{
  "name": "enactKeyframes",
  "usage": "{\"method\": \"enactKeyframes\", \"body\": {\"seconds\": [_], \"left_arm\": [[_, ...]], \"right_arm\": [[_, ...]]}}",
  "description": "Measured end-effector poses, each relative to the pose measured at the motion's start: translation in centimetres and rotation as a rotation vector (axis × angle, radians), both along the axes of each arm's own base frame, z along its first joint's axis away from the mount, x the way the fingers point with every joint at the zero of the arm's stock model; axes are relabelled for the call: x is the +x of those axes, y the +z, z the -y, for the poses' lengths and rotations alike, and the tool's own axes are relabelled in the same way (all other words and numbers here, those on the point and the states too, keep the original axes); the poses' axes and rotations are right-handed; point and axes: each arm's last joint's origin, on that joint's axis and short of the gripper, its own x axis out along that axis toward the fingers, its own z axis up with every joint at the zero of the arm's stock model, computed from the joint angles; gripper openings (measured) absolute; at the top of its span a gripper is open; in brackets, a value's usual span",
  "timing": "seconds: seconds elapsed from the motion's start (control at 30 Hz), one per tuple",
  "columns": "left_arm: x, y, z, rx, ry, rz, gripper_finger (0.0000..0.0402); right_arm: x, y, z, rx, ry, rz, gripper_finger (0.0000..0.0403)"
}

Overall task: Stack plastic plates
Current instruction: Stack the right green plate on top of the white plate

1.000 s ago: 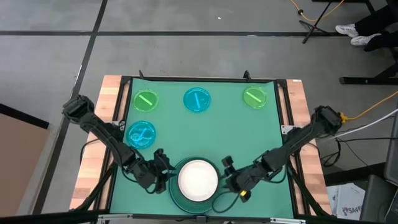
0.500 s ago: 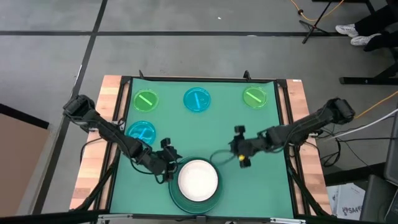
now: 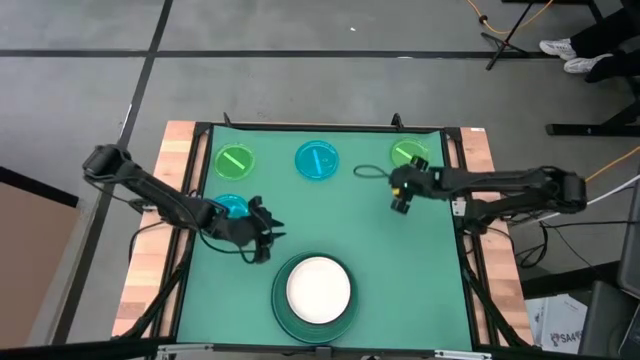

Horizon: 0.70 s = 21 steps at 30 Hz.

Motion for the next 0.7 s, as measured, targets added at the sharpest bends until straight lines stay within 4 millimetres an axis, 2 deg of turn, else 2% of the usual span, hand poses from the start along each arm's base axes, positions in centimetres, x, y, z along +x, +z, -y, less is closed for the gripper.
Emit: {"method": "enactKeyframes", "body": {"seconds": [0.3, 0.7], "left_arm": [[-1.0, -2.0, -1.2, -0.018, 0.034, 0.046, 0.0115], [-1.1, -2.2, -1.5, -0.005, 0.056, 0.045, 0.0115]], "right_arm": [[-0.8, -1.3, 4.7, 0.038, -0.131, 0.005, 0.0151], [-0.4, -4.2, 8.2, 0.020, -0.211, -0.029, 0.0151]]}}
